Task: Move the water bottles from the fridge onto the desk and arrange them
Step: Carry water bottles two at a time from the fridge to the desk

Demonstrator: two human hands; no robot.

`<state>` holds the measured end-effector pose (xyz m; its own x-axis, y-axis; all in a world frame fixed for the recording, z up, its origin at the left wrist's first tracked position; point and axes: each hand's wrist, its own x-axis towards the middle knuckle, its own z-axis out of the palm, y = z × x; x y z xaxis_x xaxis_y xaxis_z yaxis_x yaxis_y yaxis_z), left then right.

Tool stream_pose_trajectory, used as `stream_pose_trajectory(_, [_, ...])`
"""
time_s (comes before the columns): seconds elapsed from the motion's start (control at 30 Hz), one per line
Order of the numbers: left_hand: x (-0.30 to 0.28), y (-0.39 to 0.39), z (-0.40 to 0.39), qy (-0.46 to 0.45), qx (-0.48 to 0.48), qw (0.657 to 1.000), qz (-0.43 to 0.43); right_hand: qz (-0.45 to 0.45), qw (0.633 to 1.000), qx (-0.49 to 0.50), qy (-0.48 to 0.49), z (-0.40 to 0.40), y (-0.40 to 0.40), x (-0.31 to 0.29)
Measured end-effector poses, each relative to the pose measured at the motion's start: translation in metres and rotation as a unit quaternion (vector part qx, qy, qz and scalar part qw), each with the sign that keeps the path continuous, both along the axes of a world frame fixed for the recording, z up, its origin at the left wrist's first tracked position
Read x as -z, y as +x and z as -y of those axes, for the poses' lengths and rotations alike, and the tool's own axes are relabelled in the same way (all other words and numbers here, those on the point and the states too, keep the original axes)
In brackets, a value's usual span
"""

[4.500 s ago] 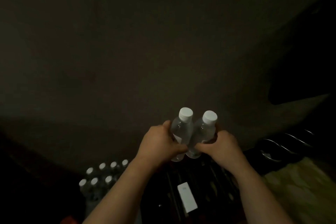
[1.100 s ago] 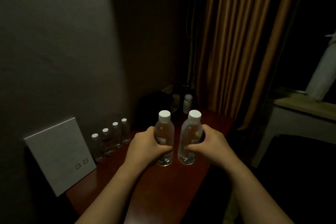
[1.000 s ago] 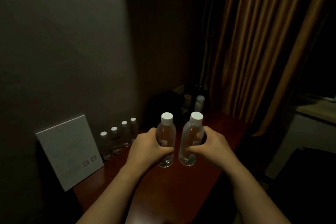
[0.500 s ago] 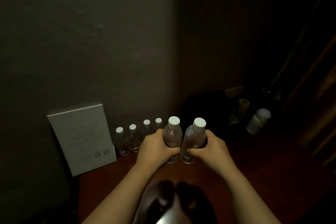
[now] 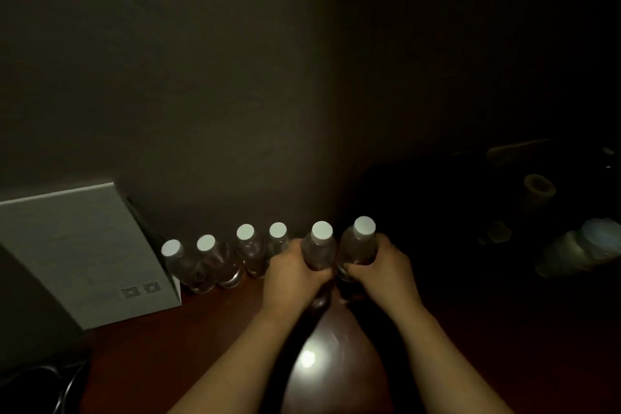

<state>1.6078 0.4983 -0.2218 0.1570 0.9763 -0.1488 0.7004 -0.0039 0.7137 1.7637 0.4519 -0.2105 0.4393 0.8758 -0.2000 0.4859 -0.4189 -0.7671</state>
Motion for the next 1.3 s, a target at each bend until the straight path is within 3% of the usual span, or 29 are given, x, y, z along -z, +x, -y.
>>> stream_pose_trajectory(0.27, [0.059,0.026,-0.018,-0.013,-0.054,0.998,0.023,-0.018,0.999,-0.023,-0.016,-0.034,0.011,0.060])
stream_pose_trajectory(0.67, [0.083,0.033,-0.019,-0.008,-0.094,0.994,0.060,-0.045,0.998,-0.026,-0.024,-0.043,0.014,0.094])
stream_pose_trajectory(0.9, [0.061,0.028,-0.021,-0.035,-0.065,0.997,0.008,-0.036,0.998,-0.029,-0.031,-0.037,0.011,0.075])
stream_pose_trajectory(1.1, [0.026,0.007,-0.009,-0.040,-0.041,0.998,-0.024,0.045,0.999,-0.023,-0.006,-0.009,0.003,0.027])
stream_pose_trajectory(1.3, [-0.030,-0.046,0.023,0.009,0.016,0.995,-0.099,0.131,0.986,-0.104,0.006,0.025,-0.036,-0.025])
